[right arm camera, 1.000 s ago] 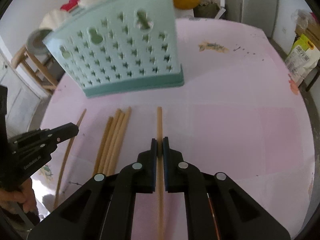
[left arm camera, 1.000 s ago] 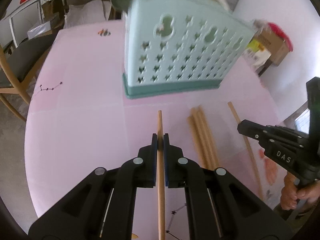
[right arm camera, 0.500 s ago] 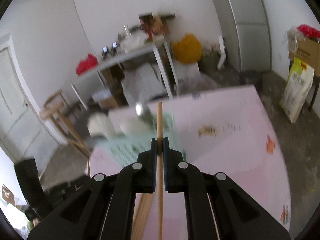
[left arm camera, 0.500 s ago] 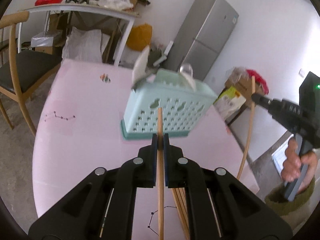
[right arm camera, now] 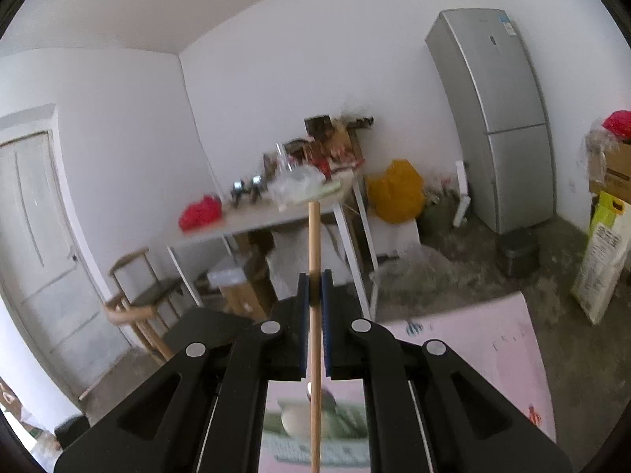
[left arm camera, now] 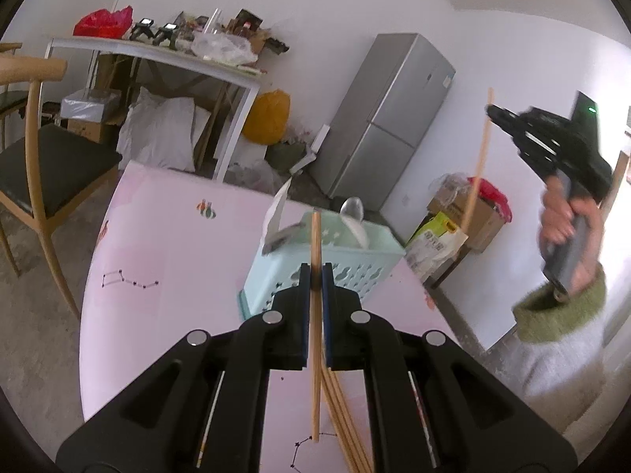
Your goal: Organize utensils
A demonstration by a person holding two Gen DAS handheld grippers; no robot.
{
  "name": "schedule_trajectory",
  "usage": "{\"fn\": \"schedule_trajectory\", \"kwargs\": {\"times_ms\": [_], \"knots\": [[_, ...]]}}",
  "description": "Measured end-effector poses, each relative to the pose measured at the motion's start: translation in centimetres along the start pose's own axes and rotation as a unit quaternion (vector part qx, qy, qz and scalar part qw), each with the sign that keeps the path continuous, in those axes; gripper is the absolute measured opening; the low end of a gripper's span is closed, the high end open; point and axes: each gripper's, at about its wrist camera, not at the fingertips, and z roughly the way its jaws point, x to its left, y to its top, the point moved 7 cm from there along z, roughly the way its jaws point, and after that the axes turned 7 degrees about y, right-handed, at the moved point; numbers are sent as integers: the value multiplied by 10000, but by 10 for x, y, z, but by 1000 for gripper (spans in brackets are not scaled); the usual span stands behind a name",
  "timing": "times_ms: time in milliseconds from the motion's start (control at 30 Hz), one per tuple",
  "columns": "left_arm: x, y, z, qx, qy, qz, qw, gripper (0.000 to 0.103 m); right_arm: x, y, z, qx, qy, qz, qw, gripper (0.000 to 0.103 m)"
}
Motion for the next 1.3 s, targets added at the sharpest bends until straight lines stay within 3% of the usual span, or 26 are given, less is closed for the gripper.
{"fn": "schedule_trajectory", "kwargs": {"times_ms": [233, 533, 700, 833, 867, 967, 1000, 1300], "knots": [[-8, 12, -12, -203, -157, 70, 9996, 4, -9, 3, 47, -67, 56, -49, 10000, 6], [-25, 38, -27, -448, -546, 134, 9974, 4, -30, -66, 90, 176, -51, -282, 9994, 6], [-48, 60, -35, -682, -800, 324, 9939, 4, -42, -109, 97, 655, 27, -212, 9976, 7], [-67, 80, -36, -896, -960, 494, 9901, 4, -52, -120, 85, 770, 96, -78, 9970, 8], [-73, 86, -35, -947, -1008, 519, 9890, 4, -56, -121, 81, 775, 95, -29, 9969, 13], [-85, 100, -28, -1041, -1081, 571, 9870, 4, -67, -116, 66, 637, 70, 85, 9979, 44], [-88, 104, -26, -1073, -1087, 577, 9866, 4, -71, -113, 57, 556, 43, 125, 9984, 48], [-115, 142, 20, -1423, -873, 742, 9832, 4, -96, -112, -17, 87, -116, 586, 9982, 55]]}}
